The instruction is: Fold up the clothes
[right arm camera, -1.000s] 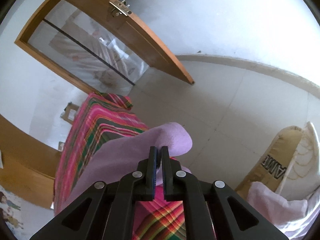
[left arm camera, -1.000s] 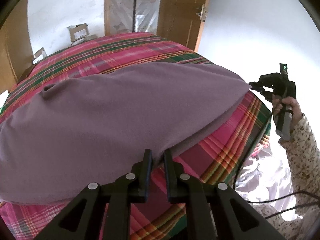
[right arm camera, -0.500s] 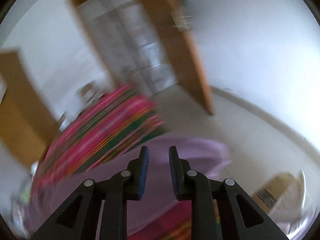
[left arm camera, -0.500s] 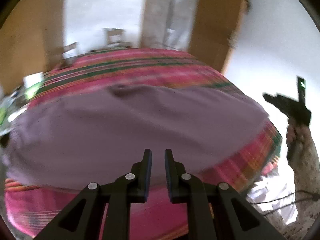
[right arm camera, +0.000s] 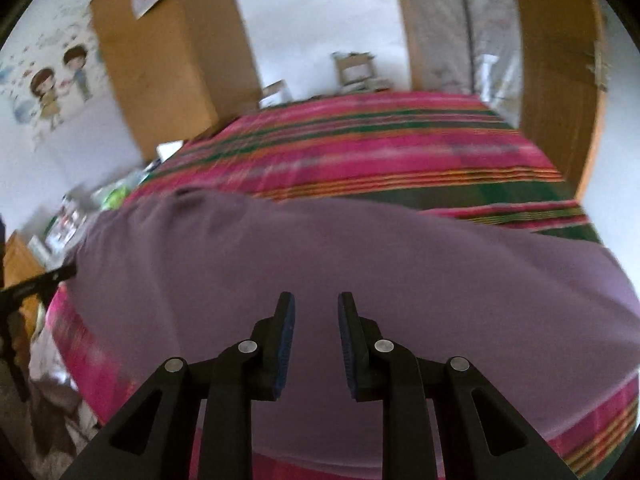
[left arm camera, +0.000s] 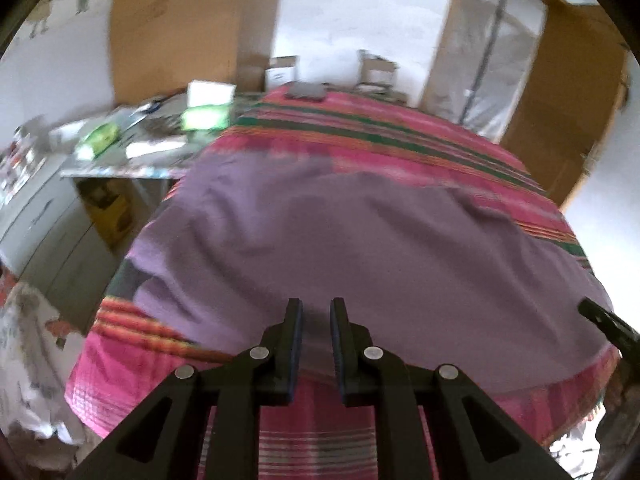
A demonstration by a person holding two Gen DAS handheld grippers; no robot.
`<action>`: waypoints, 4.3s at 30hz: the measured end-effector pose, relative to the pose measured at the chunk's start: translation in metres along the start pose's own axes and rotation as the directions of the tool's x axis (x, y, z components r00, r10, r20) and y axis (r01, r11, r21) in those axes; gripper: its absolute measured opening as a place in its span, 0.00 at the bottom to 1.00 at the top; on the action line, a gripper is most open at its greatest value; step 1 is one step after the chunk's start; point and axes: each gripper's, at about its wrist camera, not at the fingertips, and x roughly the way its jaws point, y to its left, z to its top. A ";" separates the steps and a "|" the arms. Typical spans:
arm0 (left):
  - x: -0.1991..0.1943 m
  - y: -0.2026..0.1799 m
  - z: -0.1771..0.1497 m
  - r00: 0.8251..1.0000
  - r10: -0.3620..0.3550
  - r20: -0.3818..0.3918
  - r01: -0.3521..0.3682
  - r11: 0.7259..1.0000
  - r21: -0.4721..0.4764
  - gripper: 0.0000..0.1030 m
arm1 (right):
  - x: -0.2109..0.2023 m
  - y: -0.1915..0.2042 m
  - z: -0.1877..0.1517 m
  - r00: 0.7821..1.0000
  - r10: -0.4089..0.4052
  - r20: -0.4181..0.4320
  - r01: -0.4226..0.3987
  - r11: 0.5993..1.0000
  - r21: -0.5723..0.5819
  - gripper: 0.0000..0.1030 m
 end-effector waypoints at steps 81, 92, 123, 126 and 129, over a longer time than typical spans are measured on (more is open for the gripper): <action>0.067 0.040 0.069 0.996 -0.085 -0.038 0.083 0.995 -0.049 0.14 | 0.200 0.079 0.169 0.770 0.501 -0.396 -0.540 0.842 0.015 0.09; 0.066 0.036 0.066 0.998 -0.059 -0.026 0.057 0.997 -0.051 0.14 | 0.148 0.041 0.144 0.868 0.338 -0.365 -0.415 0.896 -0.156 0.16; 0.017 0.069 0.048 0.998 0.039 0.042 -0.032 0.987 -0.154 0.14 | 0.118 0.045 0.120 0.971 0.156 -0.181 -0.193 0.957 -0.216 0.18; 0.000 0.087 0.037 0.996 0.061 0.061 -0.047 0.976 -0.213 0.14 | 0.098 0.057 0.112 0.978 0.159 -0.137 -0.189 0.951 -0.244 0.19; -0.012 0.107 0.023 0.996 0.062 0.059 -0.043 0.956 -0.292 0.15 | 0.080 0.074 0.102 0.976 0.190 -0.104 -0.211 0.943 -0.256 0.21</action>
